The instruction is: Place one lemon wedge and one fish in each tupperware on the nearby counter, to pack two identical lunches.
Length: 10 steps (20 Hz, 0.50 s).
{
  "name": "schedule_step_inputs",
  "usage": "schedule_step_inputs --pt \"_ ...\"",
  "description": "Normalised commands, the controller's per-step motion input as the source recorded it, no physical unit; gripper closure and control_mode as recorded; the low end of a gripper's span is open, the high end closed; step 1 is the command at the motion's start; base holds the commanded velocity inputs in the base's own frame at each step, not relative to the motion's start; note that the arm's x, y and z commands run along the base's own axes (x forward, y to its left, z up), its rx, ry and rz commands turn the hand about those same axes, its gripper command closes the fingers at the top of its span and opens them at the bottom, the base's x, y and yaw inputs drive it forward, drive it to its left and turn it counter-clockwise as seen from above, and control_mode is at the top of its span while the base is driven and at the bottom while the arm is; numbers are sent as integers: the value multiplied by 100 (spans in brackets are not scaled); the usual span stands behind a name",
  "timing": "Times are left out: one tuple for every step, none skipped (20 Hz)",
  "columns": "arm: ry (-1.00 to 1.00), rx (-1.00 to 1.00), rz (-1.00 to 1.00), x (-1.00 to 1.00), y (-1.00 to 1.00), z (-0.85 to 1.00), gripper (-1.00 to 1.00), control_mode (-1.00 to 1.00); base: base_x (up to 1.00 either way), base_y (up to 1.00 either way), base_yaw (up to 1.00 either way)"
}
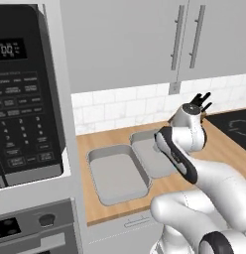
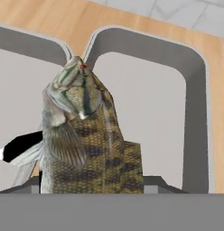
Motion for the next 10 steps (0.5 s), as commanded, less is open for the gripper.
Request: schedule_step_inputs --pt "12 1 3 59 0 -20 100 -100 0 0 0" --pt "9 1 2 59 0 -21 100 -100 0 0 0" --pt "7 0 2 59 0 -24 100 -100 0 0 0" --pt "5 0 2 59 0 -31 100 -100 0 0 0" --pt "0 0 2 51 0 -41 100 -100 0 0 0" --pt "0 0 1 46 0 -46 100 -100 0 0 0" --pt "0 0 1 45 0 -46 100 -100 0 0 0" --pt "0 0 1 43 0 -44 100 -100 0 0 0" --pt "-3 0 2 40 0 -49 100 -100 0 0 0" --pt "-7 0 1 38 0 -50 100 -100 0 0 0"
